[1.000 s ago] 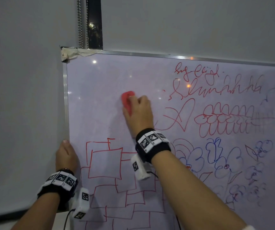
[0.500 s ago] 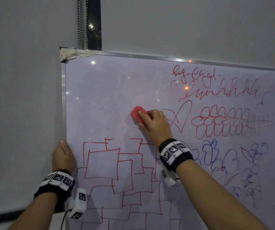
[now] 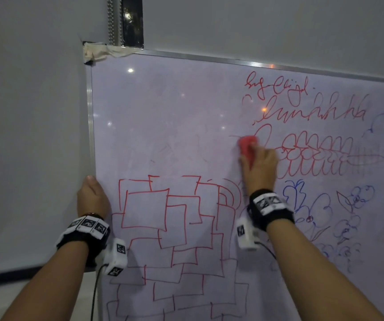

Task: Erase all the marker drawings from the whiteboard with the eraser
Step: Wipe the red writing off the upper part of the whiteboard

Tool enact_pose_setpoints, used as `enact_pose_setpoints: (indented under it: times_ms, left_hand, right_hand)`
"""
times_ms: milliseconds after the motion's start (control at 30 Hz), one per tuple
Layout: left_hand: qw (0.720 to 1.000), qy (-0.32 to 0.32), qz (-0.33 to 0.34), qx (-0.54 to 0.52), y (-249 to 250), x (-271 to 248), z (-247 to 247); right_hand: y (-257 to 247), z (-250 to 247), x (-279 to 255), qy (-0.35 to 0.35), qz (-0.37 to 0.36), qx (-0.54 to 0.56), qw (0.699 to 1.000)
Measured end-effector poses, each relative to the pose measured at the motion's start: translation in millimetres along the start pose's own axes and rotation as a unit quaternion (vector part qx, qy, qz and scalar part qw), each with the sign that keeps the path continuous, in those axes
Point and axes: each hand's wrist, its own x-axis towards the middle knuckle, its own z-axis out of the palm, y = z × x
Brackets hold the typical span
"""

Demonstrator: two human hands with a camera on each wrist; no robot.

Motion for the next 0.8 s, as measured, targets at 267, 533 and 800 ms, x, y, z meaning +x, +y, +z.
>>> enact_pose_setpoints:
  times_ms: [267, 533, 800]
  left_hand:
    - [1.0, 0.0, -0.009, 0.004, 5.4, -3.2, -2.7]
    - [1.0, 0.0, -0.008, -0.002, 3.0, -2.2, -1.8]
    - [1.0, -0.004, -0.001, -0.007, 2.6, -2.4, -1.4]
  right_hand:
    - [-26.9, 6.4, -9.3, -0.052, -0.072, -0.002, 0.996]
    - [0.6, -15.5, 46.8, 0.056, 0.204, 0.051, 0.976]
    - [7.0, -14.4, 34.8, 0.049, 0.192, 0.045, 0.979]
